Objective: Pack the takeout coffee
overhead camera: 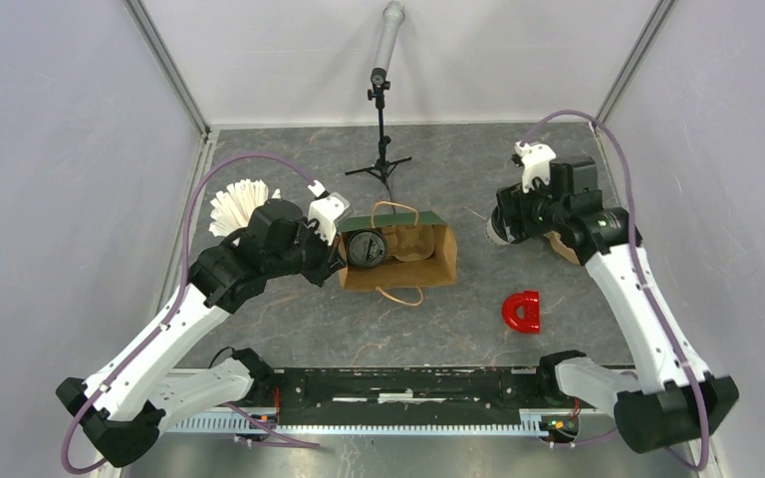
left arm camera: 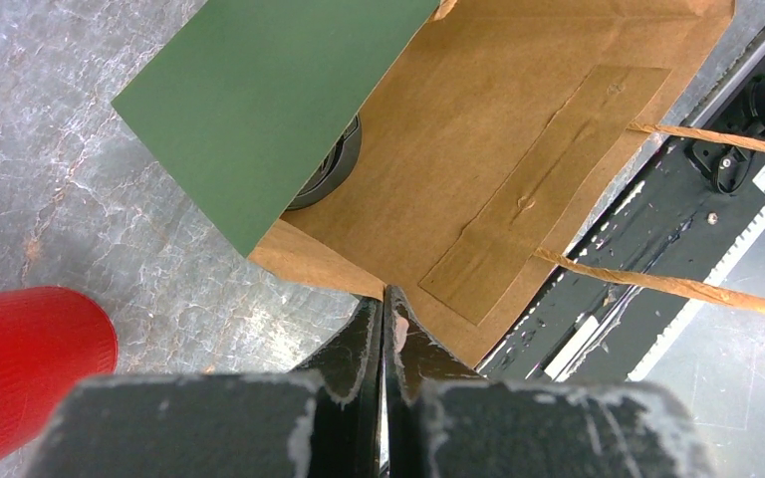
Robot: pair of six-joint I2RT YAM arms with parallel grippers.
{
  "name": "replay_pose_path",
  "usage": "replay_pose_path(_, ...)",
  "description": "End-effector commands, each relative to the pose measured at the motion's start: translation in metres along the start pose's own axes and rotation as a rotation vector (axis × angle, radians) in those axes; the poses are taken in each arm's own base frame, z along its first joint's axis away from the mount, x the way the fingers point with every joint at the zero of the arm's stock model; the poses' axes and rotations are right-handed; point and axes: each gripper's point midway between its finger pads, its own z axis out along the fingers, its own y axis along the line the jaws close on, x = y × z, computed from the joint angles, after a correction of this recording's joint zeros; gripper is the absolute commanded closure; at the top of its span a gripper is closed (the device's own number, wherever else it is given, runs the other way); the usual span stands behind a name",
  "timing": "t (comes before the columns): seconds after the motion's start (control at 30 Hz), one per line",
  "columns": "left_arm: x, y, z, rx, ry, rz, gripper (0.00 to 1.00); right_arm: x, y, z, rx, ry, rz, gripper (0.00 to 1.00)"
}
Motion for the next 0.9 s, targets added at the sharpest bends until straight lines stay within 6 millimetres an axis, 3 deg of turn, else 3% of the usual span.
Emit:
replay_pose_path(0.0,-0.014,-0.006,-0.004,0.031,-0.061,-0.020,0.95,-0.065,0.014,-0.053,-0.033,-0.276,-0.035,0.32)
replay_pose_path(0.17,-0.013,-0.006,0.001,0.031,-0.032,-0.033,0.95,-0.099,0.041,-0.094,-0.093,-0.388,-0.094,0.35)
replay_pose_path(0.43,-0.015,-0.004,0.006,0.016,-0.023,-0.056,0.96,-0.145,0.115,-0.161,-0.317,-0.530,-0.236,0.35)
replay_pose_path(0.6,-0.021,-0.002,0.006,0.001,-0.020,-0.071,0.96,-0.157,0.141,-0.189,-0.426,-0.606,-0.280,0.36)
replay_pose_path(0.87,-0.029,-0.005,0.006,0.009,-0.029,-0.105,0.96,-0.160,0.158,-0.216,-0.526,-0.676,-0.354,0.37)
